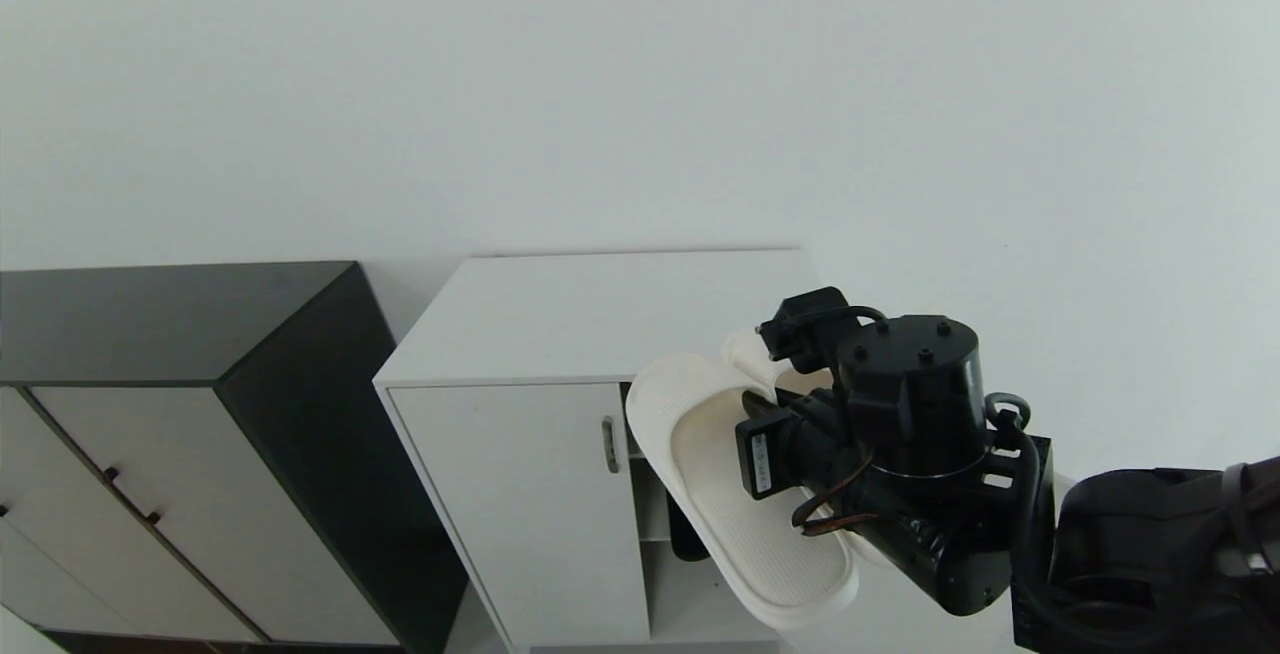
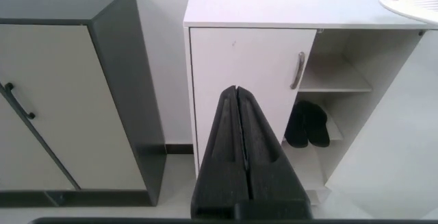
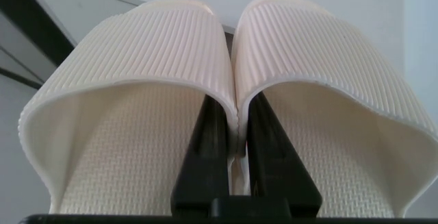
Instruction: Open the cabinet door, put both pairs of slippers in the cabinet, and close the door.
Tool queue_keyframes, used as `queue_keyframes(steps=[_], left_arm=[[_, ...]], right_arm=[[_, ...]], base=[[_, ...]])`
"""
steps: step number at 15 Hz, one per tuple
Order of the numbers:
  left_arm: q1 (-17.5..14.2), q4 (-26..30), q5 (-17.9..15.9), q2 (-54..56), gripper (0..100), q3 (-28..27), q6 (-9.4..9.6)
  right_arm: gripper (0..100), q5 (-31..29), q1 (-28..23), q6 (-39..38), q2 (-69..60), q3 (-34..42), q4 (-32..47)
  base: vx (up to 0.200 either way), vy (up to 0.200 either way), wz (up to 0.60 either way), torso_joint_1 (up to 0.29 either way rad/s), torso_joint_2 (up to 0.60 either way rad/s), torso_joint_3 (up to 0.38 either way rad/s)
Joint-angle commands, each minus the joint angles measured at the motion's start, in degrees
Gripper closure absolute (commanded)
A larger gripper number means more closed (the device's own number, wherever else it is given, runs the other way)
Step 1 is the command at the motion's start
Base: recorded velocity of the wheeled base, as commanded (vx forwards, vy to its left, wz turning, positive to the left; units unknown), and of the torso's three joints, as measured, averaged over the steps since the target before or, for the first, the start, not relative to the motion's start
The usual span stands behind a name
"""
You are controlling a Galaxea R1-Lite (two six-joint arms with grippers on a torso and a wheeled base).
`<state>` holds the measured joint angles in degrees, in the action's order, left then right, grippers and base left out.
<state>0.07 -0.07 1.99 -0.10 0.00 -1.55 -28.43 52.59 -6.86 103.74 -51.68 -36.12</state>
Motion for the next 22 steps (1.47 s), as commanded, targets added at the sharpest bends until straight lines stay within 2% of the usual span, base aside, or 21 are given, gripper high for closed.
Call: queue_keyframes(steps=[1, 22], left_arm=[[0.01, -0.01, 0.03, 0.01, 100, 0.00, -0.03], [0.01, -0.01, 0.03, 0.01, 100, 0.00, -0.12]], right_arm=[[100, 0.04, -0.12, -0.08, 0.14, 0.00, 0.00], [100, 0.30, -0.91, 0.10, 0.67, 1.14, -2.11]], base=[[0.000, 0.000, 0.00, 0.000, 0.00, 0.000], [0.000, 0.000, 0.00, -0.008, 0.02, 0.009]])
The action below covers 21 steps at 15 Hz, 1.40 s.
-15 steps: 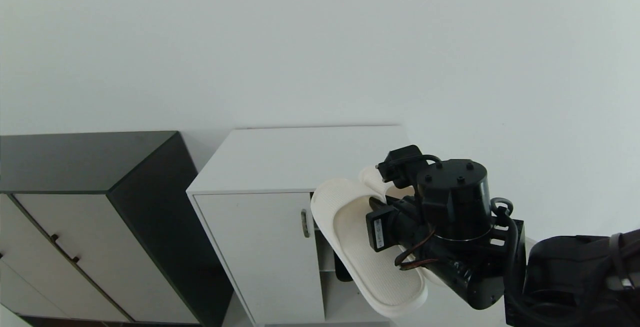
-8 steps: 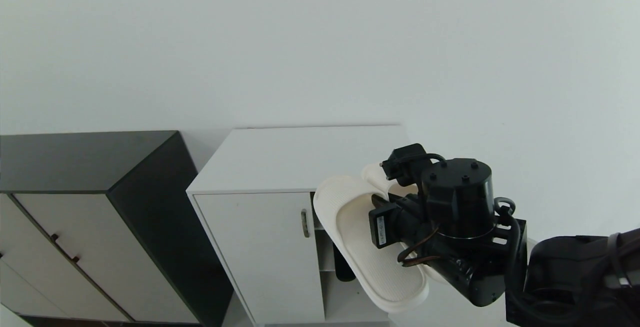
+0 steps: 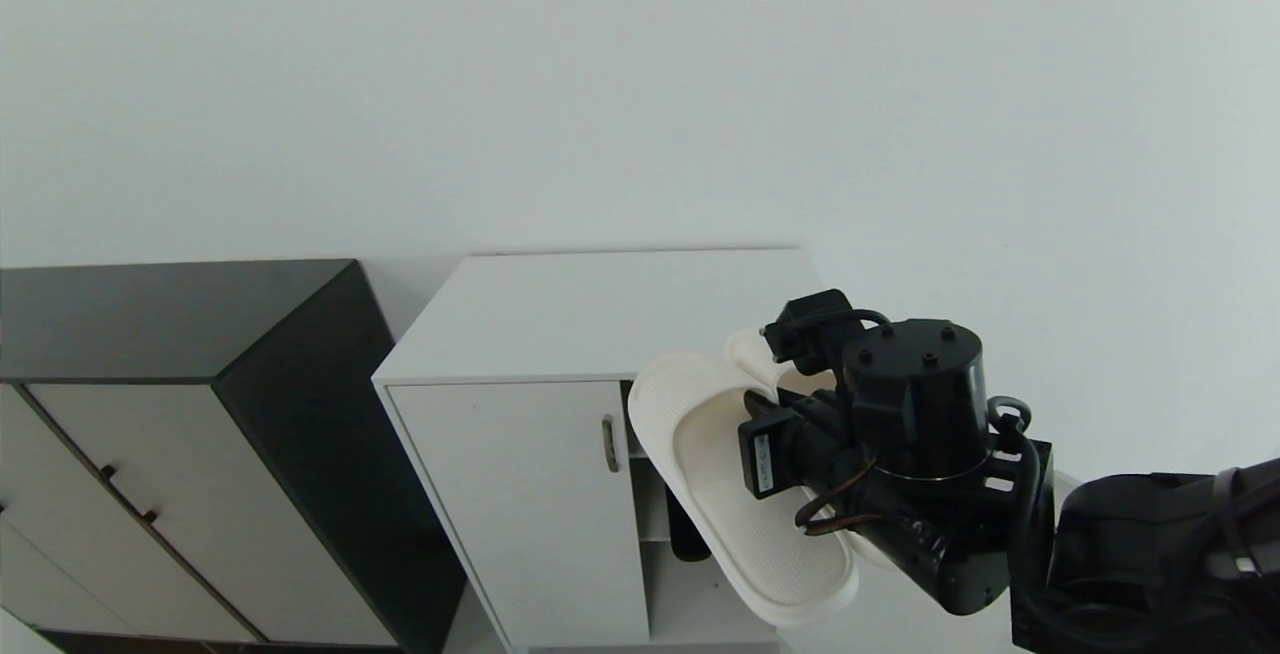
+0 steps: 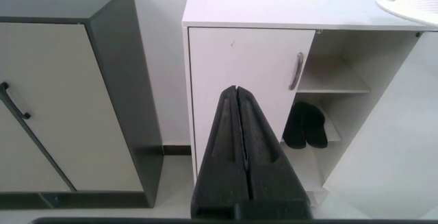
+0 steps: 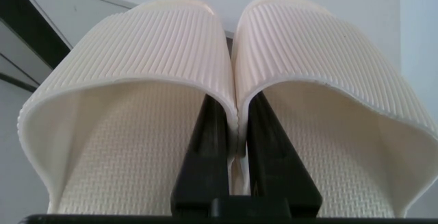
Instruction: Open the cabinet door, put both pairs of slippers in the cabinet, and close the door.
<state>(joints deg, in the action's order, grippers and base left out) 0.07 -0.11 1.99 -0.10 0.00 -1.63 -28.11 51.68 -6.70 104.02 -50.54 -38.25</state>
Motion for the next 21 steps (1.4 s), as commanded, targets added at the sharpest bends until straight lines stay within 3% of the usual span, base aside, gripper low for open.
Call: queue_keyframes(steps=[1, 21], left_arm=[[0.01, 0.02, 0.03, 0.01, 100, 0.00, -0.04], [0.01, 0.02, 0.03, 0.01, 100, 0.00, -0.04]], right_arm=[[100, -0.01, 0.00, 0.03, 0.39, 0.01, 0.02], [100, -0.01, 0.00, -0.06, 1.09, 0.09, -0.15]], base=[[0.000, 0.000, 0.00, -0.144, 0.34, 0.183], [0.000, 0.000, 0.00, -0.199, 0.50, 0.299]])
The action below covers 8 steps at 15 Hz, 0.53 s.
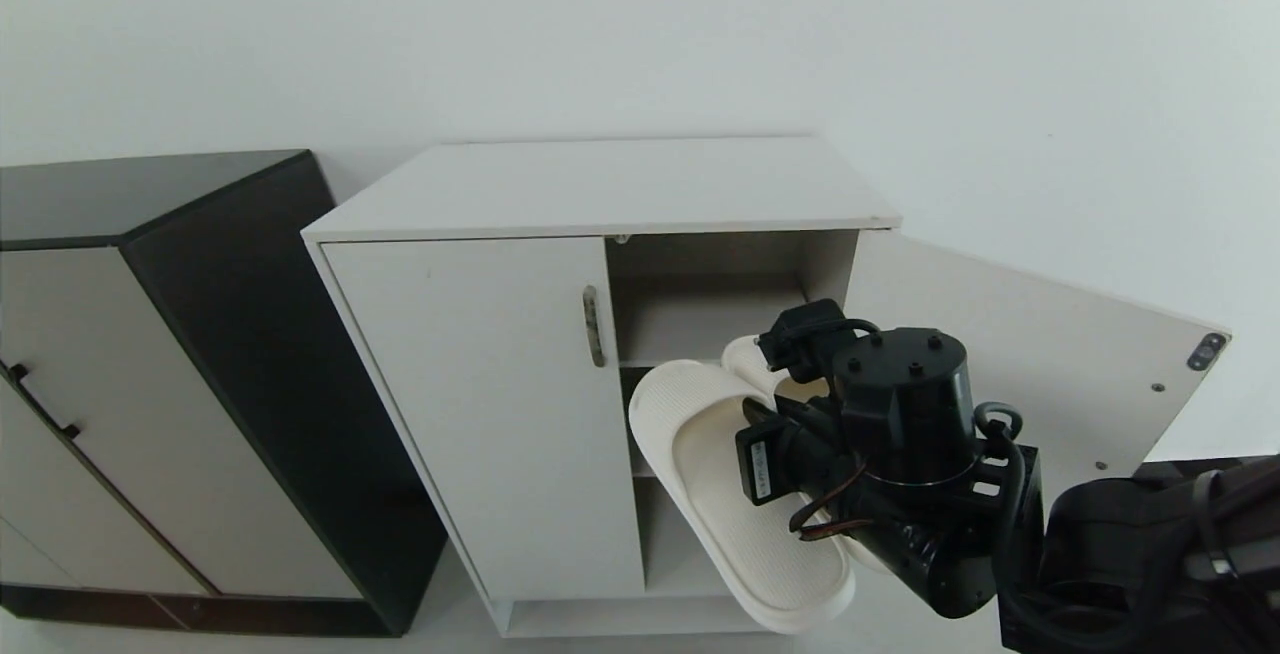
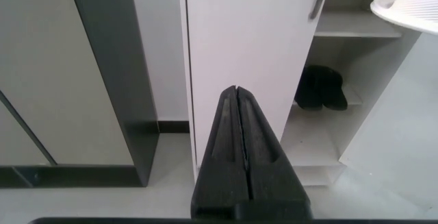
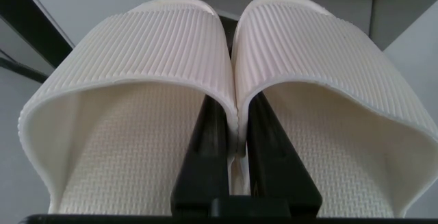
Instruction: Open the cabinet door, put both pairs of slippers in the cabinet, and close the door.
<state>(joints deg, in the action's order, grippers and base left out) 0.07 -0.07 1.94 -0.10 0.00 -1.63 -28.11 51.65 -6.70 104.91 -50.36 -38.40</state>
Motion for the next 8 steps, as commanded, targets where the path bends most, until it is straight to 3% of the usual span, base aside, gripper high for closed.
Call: queue_keyframes(steps=[1, 8], left_arm=[[0.01, -0.01, 0.00, 0.01, 100, 0.00, -0.04], [0.01, -0.01, 0.00, 0.01, 100, 0.00, -0.04]], right_arm=[[100, -0.01, 0.03, -0.06, 0.20, 0.00, -0.27], [100, -0.01, 0.03, -0.06, 0.29, 0.00, -0.27]], base=[[0.000, 0.000, 0.00, -0.154, 0.49, 0.330], [0.000, 0.000, 0.00, -0.117, 0.46, 0.341]])
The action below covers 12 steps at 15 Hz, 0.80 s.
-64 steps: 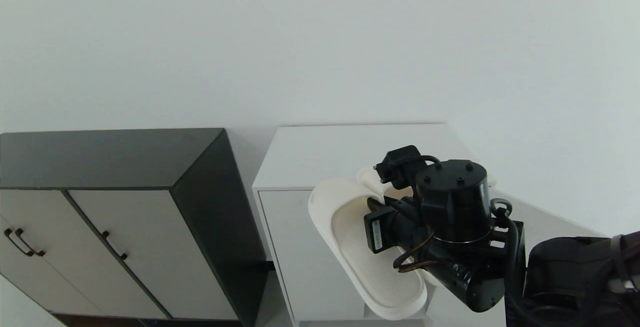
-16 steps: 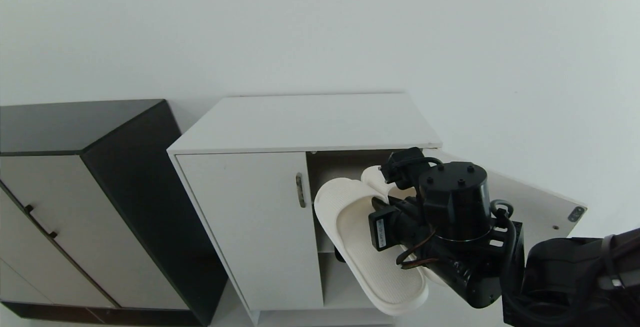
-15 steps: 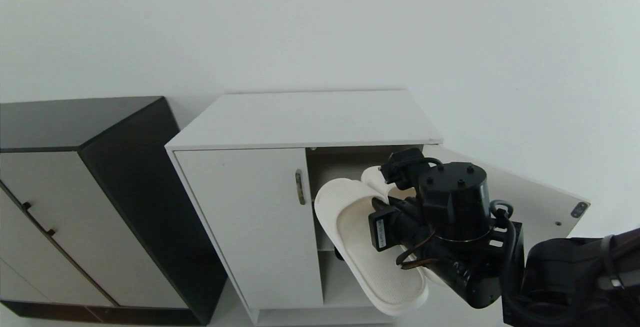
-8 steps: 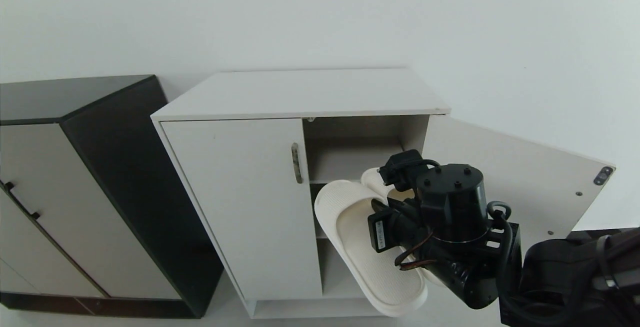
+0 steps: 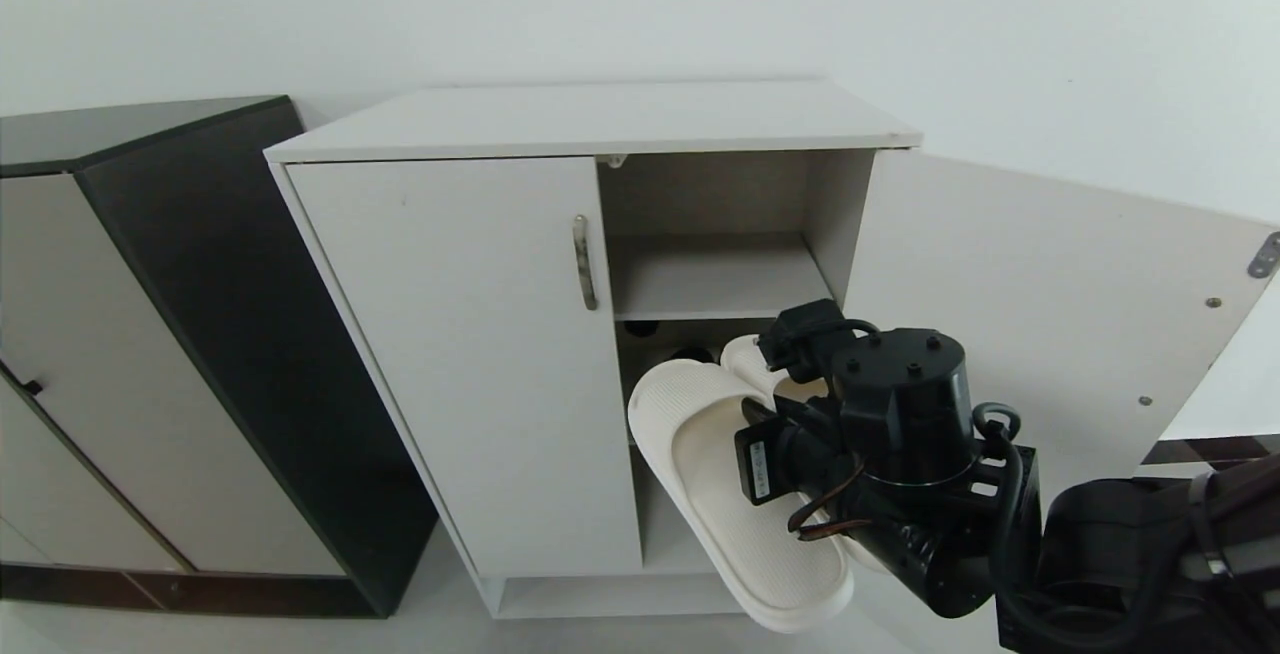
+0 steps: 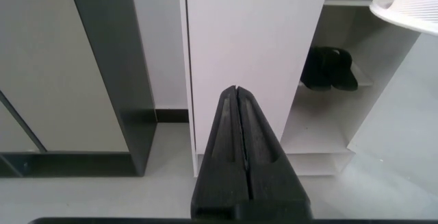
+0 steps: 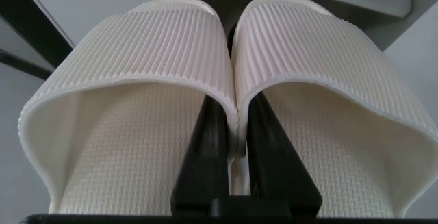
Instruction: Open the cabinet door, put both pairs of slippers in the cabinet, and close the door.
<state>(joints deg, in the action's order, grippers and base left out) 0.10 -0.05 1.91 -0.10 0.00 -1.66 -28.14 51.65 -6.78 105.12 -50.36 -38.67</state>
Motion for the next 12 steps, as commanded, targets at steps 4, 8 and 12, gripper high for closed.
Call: queue_keyframes(steps=[4, 8, 12], left_arm=[[-0.01, -0.04, 0.02, 0.01, 100, 0.00, -0.01], [-0.01, -0.04, 0.02, 0.01, 100, 0.00, -0.01], [-0.01, -0.04, 0.02, 0.01, 100, 0.00, -0.01]], right_arm=[[100, 0.01, -0.15, 0.01, 0.44, 0.00, -0.09], [100, 0.01, -0.15, 0.10, 0.44, 0.17, -0.09], [100, -0.43, -0.15, 3.00, 1.05, 0.53, -0.44]], base=[[0.000, 0.000, 0.00, -0.056, 0.45, 0.387], [0.000, 0.000, 0.00, -0.005, 0.22, 0.206], [0.000, 0.000, 0.00, 0.002, 0.01, 0.010]])
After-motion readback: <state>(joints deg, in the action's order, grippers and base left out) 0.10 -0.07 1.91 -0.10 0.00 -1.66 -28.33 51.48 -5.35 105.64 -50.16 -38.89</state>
